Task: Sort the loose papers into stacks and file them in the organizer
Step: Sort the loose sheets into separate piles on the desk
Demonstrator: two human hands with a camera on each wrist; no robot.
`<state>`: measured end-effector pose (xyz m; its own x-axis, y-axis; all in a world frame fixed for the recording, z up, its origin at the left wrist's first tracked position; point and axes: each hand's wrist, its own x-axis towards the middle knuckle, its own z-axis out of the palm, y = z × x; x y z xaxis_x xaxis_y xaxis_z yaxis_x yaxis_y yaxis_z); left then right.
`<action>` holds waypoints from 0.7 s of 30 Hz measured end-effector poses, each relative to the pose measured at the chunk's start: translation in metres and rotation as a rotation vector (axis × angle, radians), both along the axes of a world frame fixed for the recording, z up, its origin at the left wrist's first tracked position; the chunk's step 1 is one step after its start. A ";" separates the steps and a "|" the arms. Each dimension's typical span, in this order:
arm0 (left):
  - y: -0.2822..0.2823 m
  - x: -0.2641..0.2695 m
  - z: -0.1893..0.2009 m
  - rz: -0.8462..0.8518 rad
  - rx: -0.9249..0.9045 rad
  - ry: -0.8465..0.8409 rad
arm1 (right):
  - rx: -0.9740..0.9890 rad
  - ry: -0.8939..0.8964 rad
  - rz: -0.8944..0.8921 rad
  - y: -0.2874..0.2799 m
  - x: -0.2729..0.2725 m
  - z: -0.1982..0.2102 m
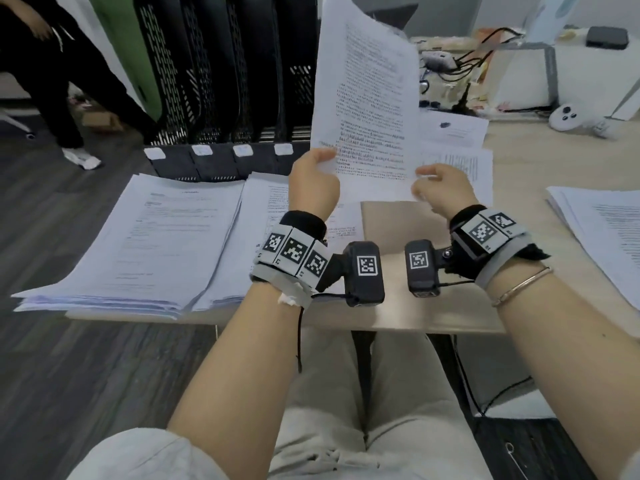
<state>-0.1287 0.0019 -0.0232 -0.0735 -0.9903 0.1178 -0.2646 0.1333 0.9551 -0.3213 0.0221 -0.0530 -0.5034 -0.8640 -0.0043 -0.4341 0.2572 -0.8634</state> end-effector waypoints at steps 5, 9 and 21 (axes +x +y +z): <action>0.002 0.032 -0.003 0.004 0.021 -0.029 | -0.128 -0.046 -0.020 -0.018 0.020 -0.002; 0.003 0.055 -0.004 -0.015 0.054 -0.095 | -0.173 -0.072 0.006 -0.033 0.040 0.004; -0.009 0.128 -0.004 0.311 0.061 0.097 | -0.222 -0.233 0.209 -0.057 0.093 0.017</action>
